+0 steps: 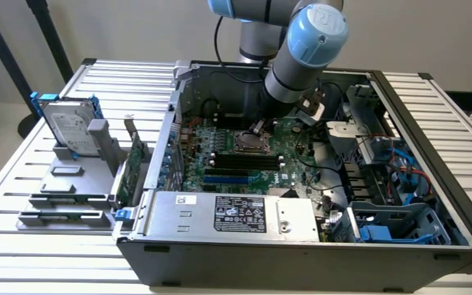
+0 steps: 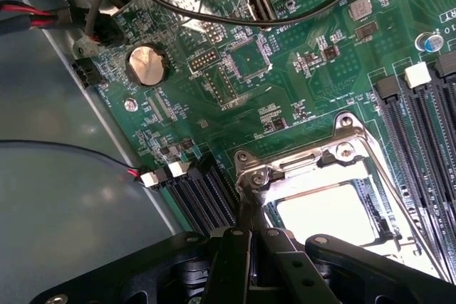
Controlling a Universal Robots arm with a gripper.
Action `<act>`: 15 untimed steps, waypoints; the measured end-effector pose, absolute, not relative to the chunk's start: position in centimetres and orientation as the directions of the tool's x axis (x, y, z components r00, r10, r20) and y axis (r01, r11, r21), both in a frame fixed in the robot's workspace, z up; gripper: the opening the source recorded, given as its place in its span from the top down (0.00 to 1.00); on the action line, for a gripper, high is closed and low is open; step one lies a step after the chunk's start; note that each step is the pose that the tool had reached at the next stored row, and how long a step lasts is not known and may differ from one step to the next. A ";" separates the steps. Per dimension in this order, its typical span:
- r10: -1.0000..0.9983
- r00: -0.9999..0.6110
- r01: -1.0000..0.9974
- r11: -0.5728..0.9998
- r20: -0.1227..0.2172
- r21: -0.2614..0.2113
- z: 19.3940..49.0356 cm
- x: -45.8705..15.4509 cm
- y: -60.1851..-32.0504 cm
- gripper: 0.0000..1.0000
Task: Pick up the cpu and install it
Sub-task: 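Install the first cpu locking lever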
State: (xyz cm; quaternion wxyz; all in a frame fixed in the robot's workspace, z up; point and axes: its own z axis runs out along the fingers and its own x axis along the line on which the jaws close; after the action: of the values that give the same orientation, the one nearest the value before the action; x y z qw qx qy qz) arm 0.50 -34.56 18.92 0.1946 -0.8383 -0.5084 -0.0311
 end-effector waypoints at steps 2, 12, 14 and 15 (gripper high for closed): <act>0.840 0.481 0.864 -0.407 0.251 -0.295 18.9 0.5 -34.6 0.89; 0.837 0.482 0.864 -0.405 0.258 -0.299 19.8 0.4 -34.8 0.89; 0.837 0.482 0.864 -0.404 0.260 -0.300 20.0 0.3 -34.9 0.89; 0.837 0.482 0.864 -0.404 0.261 -0.300 20.1 0.2 -35.1 0.89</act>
State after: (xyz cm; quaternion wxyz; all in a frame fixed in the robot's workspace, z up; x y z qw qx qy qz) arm 0.23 -35.06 20.05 0.2003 -0.8371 -0.5079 -0.0345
